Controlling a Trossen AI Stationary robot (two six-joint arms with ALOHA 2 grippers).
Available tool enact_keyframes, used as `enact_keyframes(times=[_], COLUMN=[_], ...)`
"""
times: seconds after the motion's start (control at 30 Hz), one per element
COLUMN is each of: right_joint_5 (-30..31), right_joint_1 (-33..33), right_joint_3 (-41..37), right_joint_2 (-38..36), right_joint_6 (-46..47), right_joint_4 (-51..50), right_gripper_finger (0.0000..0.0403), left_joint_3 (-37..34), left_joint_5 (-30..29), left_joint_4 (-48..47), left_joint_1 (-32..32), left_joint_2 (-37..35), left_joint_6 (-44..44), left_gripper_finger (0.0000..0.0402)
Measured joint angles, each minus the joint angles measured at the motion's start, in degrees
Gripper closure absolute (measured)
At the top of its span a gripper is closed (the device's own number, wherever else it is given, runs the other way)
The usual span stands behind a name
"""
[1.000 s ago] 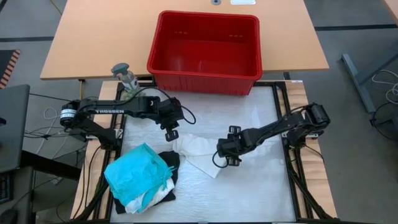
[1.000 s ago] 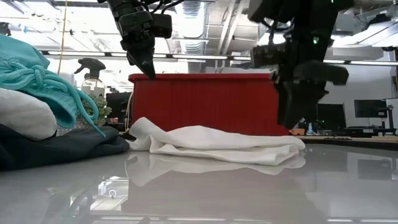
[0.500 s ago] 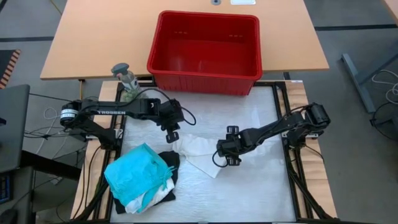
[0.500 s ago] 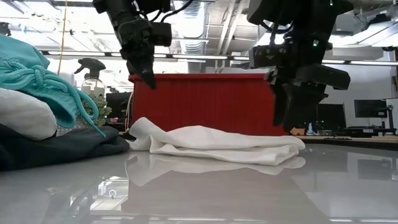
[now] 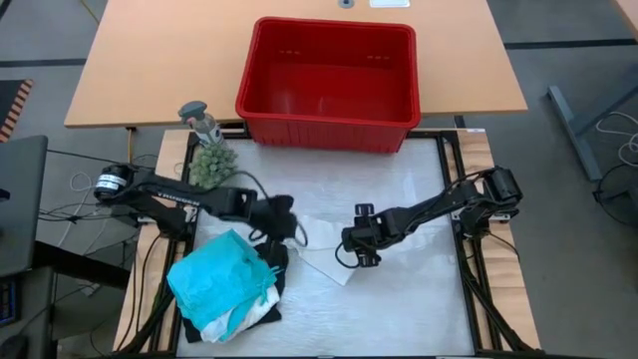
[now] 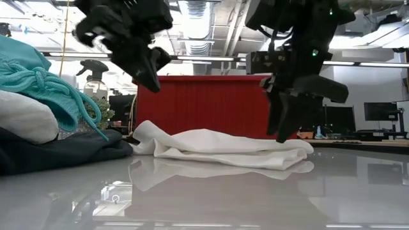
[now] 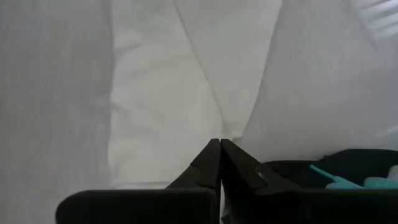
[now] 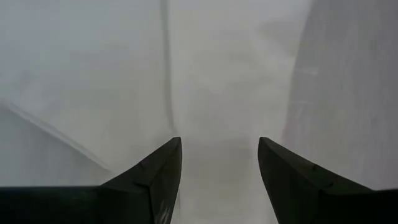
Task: Fold Laundry from Bin
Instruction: Fold the white shorts
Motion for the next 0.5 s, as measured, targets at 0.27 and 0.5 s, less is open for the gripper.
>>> enact_keyframes(times=[0.27, 0.5], right_joint_5=[0.0, 0.0], right_joint_1=[0.8, 0.7], right_joint_3=[0.0, 0.0], right_joint_2=[0.0, 0.0], right_joint_6=[0.0, 0.0], right_joint_4=[-0.2, -0.1], right_gripper_finger=[0.0169, 0.0169], left_joint_3=[0.0, 0.0], left_joint_5=[2.2, 6.8], left_joint_4=[-0.1, -0.8], left_joint_1=[-3.2, -3.6], left_joint_2=[0.0, 1.8], left_joint_6=[1.8, 9.9], left_gripper_finger=[0.0373, 0.0292])
